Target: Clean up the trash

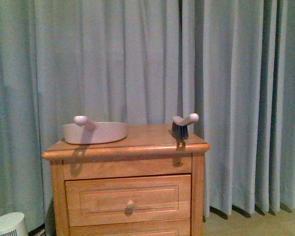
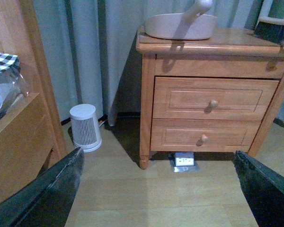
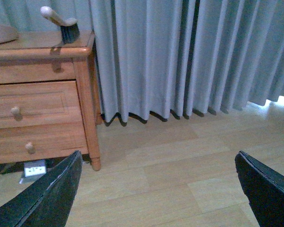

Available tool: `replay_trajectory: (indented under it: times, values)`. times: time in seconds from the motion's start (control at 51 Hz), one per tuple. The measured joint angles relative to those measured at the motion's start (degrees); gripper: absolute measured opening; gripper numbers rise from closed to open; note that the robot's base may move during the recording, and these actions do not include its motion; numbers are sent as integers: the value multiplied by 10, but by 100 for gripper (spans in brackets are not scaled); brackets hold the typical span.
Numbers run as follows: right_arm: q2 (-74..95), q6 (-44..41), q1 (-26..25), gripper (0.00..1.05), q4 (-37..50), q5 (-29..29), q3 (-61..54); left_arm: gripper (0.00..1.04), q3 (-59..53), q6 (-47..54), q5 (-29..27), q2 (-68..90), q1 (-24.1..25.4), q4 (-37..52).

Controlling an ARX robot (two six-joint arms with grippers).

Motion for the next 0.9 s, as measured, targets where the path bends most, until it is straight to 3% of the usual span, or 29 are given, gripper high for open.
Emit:
replay_trajectory:
  times: [0.901]
  values:
    - [0, 0, 0, 97, 0, 0, 0, 97, 0, 0, 0, 0, 0, 0]
